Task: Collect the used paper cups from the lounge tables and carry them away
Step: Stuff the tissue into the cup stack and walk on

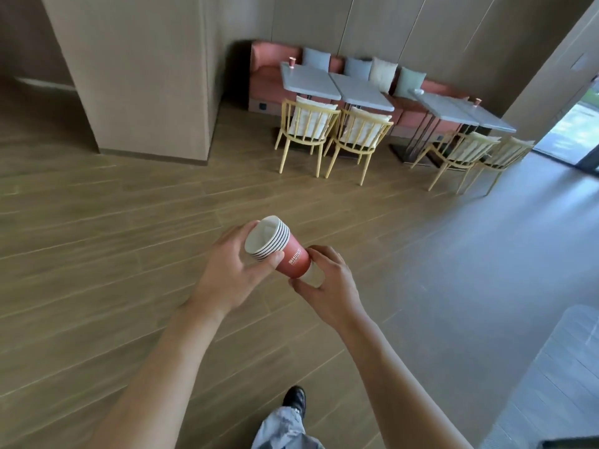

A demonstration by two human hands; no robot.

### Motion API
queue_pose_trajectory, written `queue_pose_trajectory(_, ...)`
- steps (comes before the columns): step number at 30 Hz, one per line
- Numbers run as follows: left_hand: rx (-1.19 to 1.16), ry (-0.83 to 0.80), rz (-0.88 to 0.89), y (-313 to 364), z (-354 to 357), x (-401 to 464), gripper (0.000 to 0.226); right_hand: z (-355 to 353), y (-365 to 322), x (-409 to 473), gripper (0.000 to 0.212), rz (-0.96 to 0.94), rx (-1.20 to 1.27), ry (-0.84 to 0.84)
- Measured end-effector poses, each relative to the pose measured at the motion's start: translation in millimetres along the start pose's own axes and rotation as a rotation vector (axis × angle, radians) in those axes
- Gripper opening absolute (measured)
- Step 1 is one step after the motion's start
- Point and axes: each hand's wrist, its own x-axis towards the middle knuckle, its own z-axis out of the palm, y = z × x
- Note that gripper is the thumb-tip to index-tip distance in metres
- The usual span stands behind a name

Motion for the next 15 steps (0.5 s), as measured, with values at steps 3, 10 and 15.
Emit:
queue_pose_trajectory(3, 0.06, 0.027, -0.016, -10, 5, 30, 0.057, 7, 17, 40, 0.047, -0.049, 0.035, -0.016)
queue_pose_trajectory(10, 0.213, 0.108, -0.008, -20, 43, 127, 0.058, -5, 70, 143, 0.046, -0.121, 0.106, -0.036)
queue_pose_trajectory(15, 0.216, 0.137, 0.019, -16, 93, 191, 0.049, -32, 120, 204, 0.046, -0.145, 0.164, -0.02)
